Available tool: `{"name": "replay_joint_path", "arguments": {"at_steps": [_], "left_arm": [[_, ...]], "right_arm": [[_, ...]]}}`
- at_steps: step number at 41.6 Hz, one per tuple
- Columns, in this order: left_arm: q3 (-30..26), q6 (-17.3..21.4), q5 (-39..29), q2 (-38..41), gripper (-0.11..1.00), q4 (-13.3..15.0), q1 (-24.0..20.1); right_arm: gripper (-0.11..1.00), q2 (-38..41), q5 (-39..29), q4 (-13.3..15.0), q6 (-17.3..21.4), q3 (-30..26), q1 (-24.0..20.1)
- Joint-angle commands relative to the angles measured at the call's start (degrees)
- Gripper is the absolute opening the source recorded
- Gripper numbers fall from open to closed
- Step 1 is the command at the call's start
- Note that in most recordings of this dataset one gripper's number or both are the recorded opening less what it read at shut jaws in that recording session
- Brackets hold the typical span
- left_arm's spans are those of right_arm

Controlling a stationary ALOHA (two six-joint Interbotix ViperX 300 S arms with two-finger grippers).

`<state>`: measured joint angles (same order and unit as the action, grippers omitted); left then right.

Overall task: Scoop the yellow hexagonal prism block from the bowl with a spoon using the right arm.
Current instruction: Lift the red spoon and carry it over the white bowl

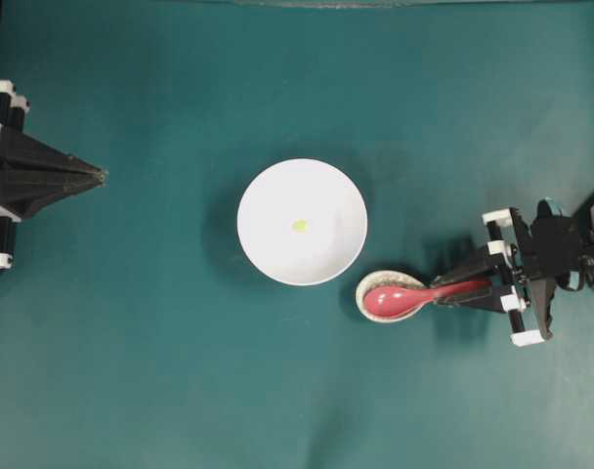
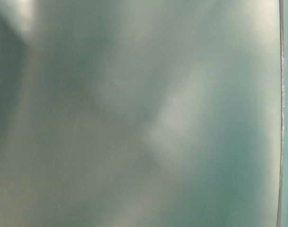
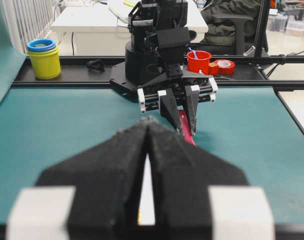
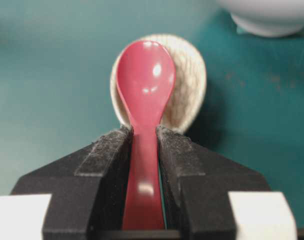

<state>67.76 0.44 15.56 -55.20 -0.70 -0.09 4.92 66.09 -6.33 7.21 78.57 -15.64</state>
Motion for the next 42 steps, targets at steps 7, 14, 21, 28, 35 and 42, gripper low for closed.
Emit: {"name": "replay_joint_path", "arguments": {"at_steps": [7,14,21,28,35,42], "left_arm": [[-1.1,0.0,0.1,0.5,0.0,-0.2,0.0],[-1.2,0.1,0.1,0.4,0.0,-0.2,0.0],[-1.2,0.1,0.1,0.3,0.0,-0.2,0.0],[-1.2,0.0,0.1,0.4,0.0,-0.2,0.0],[-1.3,0.1,0.2,0.4,0.0,-0.2,0.0],[-1.1,0.1,0.2,0.4,0.0,-0.2,0.0]], "right_arm": [[0.22,-12.0,-11.5,-0.2,-0.9,-2.3,0.7],[0.22,-22.0,-28.8,-0.2,-2.9,-6.4,3.0],[0.22,-29.7,-45.8,0.0,-6.4,-12.5,6.8],[0.22,-31.8,-59.7,0.1,-8.7,-19.8,11.4],[0.22,-30.6,-69.7,0.4,-9.0,-26.7,15.4],[0.22,-27.0,-78.8,0.4,-8.9,-33.3,18.0]]}}
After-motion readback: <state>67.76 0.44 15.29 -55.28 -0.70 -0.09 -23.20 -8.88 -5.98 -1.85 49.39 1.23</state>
